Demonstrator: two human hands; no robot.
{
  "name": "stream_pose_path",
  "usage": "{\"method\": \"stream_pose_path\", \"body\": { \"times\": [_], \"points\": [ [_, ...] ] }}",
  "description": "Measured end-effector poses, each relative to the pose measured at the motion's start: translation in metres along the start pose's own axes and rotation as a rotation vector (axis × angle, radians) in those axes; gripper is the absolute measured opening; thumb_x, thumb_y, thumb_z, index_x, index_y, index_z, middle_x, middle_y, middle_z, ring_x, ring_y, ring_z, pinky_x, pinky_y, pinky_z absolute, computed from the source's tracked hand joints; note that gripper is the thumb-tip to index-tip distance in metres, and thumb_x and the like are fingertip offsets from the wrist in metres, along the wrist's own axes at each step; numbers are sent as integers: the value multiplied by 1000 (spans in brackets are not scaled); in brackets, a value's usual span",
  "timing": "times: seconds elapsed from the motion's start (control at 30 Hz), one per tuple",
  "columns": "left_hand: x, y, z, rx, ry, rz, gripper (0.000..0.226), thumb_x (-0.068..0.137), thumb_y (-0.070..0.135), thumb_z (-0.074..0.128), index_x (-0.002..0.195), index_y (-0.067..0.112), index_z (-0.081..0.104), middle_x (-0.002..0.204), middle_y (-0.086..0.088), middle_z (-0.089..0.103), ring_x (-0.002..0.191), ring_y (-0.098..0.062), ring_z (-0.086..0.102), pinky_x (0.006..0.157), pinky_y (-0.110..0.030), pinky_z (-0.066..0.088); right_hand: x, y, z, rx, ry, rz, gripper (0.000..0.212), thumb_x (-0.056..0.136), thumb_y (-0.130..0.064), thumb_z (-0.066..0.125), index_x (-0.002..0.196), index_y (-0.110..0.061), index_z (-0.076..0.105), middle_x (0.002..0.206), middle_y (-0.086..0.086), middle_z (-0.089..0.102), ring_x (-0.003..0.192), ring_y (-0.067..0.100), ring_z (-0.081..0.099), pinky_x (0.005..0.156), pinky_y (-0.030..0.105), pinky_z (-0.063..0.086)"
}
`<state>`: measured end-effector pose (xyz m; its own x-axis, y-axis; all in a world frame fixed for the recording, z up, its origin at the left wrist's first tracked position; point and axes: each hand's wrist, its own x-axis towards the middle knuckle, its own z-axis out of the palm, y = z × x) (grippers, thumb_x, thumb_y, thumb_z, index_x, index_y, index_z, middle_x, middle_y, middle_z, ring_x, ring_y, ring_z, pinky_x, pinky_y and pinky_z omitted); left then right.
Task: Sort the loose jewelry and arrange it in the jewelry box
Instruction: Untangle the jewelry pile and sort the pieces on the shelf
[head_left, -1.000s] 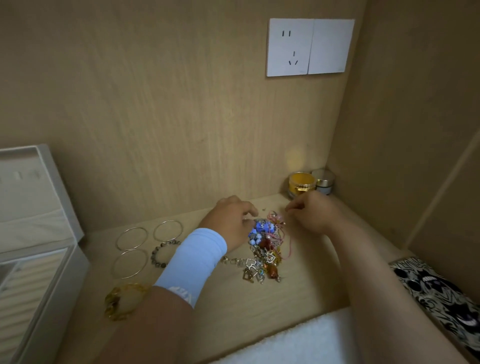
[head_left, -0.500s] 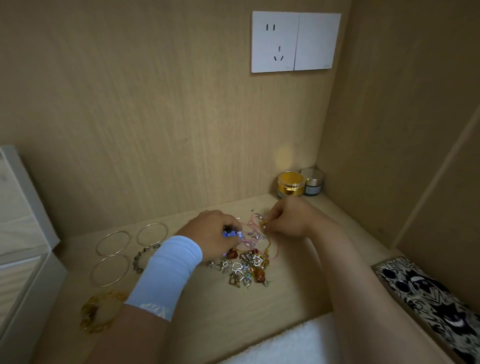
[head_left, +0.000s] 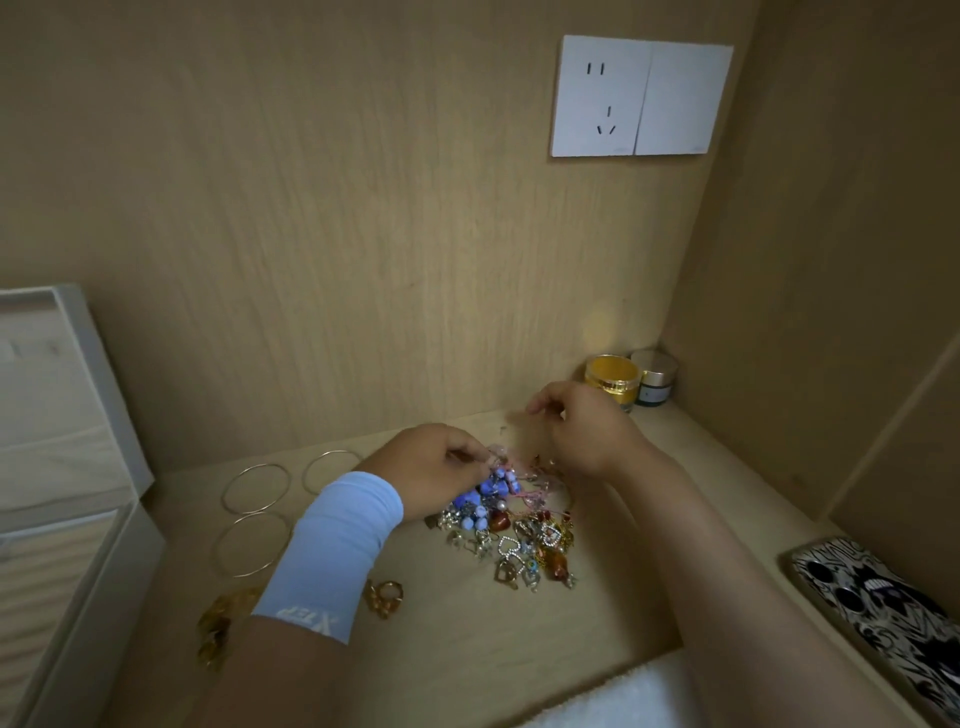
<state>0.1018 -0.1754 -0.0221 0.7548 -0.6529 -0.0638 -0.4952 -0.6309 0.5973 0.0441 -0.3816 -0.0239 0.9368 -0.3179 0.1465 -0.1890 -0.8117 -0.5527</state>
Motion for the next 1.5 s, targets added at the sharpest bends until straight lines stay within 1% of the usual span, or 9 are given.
{"method": "stream_pose_path", "body": {
  "times": [0.2, 0.37, 0.47, 0.57, 0.73, 0.9, 1.2, 1.37, 1.5],
  "points": [
    [14, -26, -5, 32, 132, -14, 28, 95, 28, 57, 121, 29, 66, 124, 6, 57, 118, -15, 52, 106, -32, 40, 25, -16, 15, -175, -251, -112, 41, 94, -7, 57, 131, -21, 66, 132, 1, 56, 121, 20, 55, 99, 25, 42],
    [21, -29, 9, 99, 118, -16, 35, 98, 24, 52, 132, 26, 61, 131, 3, 50, 132, -18, 34, 113, -28, 25, 16, -24, 17, -26, -330, -97, 43, 87, 11, 49, 107, -17, 75, 99, -9, 69, 91, 7, 63, 71, 6, 44],
    [20, -26, 15, 59, 113, 0, 31, 98, 25, 54, 127, 27, 64, 124, 3, 53, 127, -18, 39, 113, -31, 30, 8, -26, 13, 211, -308, -132, 57, 81, 21, 37, 98, -20, 72, 91, 1, 73, 84, 13, 70, 77, 20, 57],
    [18, -24, 19, 1, 116, 7, 29, 98, 21, 54, 123, 28, 67, 118, 4, 57, 122, -17, 46, 110, -34, 36, 11, -20, 8, 119, -227, -115, 47, 86, 12, 46, 101, -23, 74, 96, -3, 74, 93, 12, 69, 87, 28, 56],
    [13, -24, 18, -97, 151, -15, 29, 97, 15, 54, 119, 26, 68, 117, 4, 61, 110, -14, 58, 105, -34, 45, 11, -23, 4, 19, -374, -62, 10, 90, -28, 70, 91, -29, 81, 84, -14, 76, 80, 1, 67, 77, 24, 54],
    [7, -16, 8, -92, 179, -3, 29, 97, 14, 53, 122, 22, 67, 123, 3, 64, 109, -13, 61, 100, -24, 43, 9, -32, 4, -98, -372, -118, 9, 84, -28, 79, 90, -22, 79, 80, -10, 73, 76, 3, 65, 73, 21, 52],
    [5, 11, -4, -552, 235, 54, 26, 92, 15, 65, 118, 20, 67, 110, -2, 74, 108, -14, 66, 108, -38, 45, 10, -43, -26, 436, -239, -203, 9, 88, -8, 74, 97, -6, 74, 78, -2, 72, 67, -2, 61, 71, 17, 47],
    [-4, 30, -14, -795, 171, 125, 15, 96, 15, 60, 109, 14, 68, 91, -1, 76, 89, -15, 70, 90, -32, 52, 3, -55, -42, 673, -172, -239, 14, 94, -6, 66, 105, -1, 73, 65, -8, 66, 55, 2, 56, 53, 12, 42],
    [-10, 36, -23, -735, 179, 109, 14, 97, 18, 57, 99, 17, 71, 68, 6, 64, 73, -9, 62, 79, -22, 50, 7, -53, -52, 824, -42, -214, 12, 97, -10, 62, 100, -9, 74, 78, 2, 62, 61, 15, 54, 51, 22, 42]
  ]
}}
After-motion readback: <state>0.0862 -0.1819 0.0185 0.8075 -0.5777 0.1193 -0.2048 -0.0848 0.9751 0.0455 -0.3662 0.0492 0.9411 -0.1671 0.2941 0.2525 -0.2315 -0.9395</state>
